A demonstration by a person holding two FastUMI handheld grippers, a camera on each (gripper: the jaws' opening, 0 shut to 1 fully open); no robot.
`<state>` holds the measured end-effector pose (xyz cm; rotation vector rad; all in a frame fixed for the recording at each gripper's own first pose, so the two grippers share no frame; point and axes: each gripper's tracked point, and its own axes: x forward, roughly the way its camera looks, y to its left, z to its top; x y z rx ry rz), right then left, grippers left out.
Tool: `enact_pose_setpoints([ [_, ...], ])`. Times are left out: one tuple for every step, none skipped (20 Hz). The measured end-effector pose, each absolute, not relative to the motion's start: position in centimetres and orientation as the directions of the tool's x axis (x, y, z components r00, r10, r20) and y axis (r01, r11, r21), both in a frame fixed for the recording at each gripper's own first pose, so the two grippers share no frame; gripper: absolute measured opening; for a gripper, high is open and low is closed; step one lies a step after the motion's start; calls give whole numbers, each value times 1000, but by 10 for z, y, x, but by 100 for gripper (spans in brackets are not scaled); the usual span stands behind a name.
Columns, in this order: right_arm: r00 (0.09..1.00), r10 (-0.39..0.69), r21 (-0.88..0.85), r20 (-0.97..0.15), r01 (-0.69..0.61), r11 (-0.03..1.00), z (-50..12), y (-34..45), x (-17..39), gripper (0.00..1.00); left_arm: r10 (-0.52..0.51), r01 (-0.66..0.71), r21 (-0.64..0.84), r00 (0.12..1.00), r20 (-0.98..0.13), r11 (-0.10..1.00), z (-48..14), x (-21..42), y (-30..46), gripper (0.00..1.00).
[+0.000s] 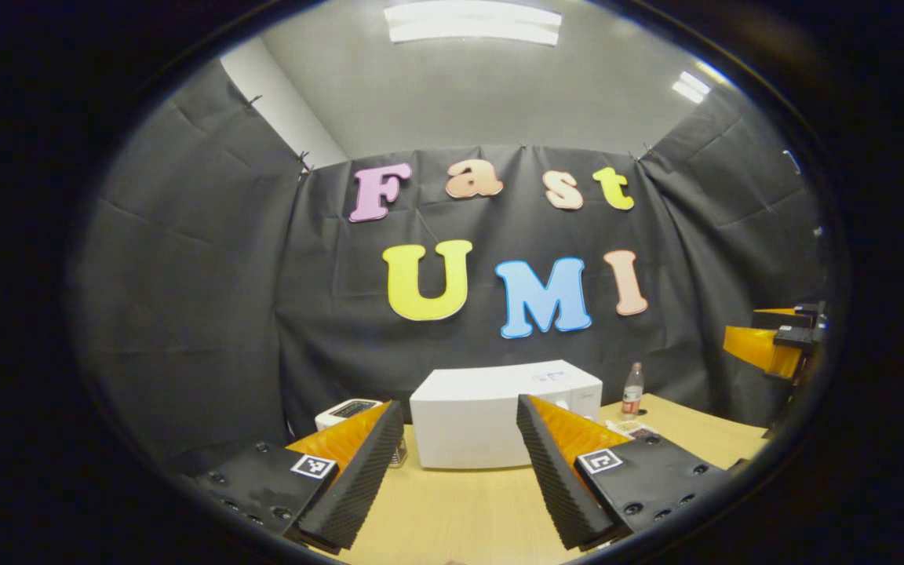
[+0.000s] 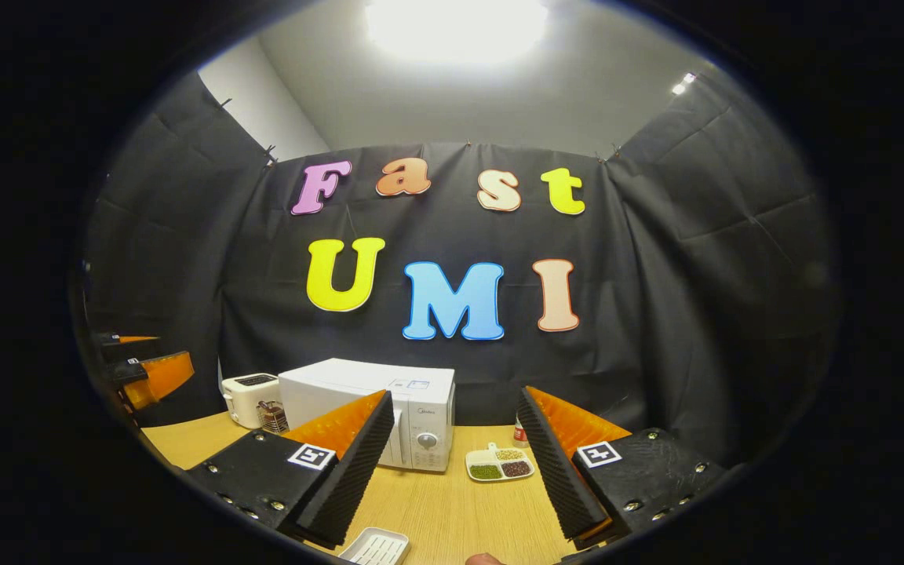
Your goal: Open the microwave oven with the left hand, put the food in, and close the microwave oven.
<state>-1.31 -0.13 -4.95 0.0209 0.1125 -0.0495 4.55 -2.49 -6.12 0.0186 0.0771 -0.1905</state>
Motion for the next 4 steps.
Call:
enact_pose_setpoints([
  [993, -47, 18, -111, 49, 999, -49, 1, -12, 96, -189, 191, 14, 979, -75, 982, -60, 47, -22, 92],
  [993, -48, 15, -109, 50, 999, -47, 3, -12, 96, -189, 190, 15, 980, -69, 982, -58, 47, -20, 94],
  [993, -48, 13, -104, 50, 999, -45, 5, -13, 96, -190, 191, 13, 980, -64, 982, -56, 47, -17, 96],
  [994, -48, 13, -98, 49, 999, -43, 7, -13, 96, -190, 191, 11, 980, -63, 982, -57, 47, -15, 96],
])
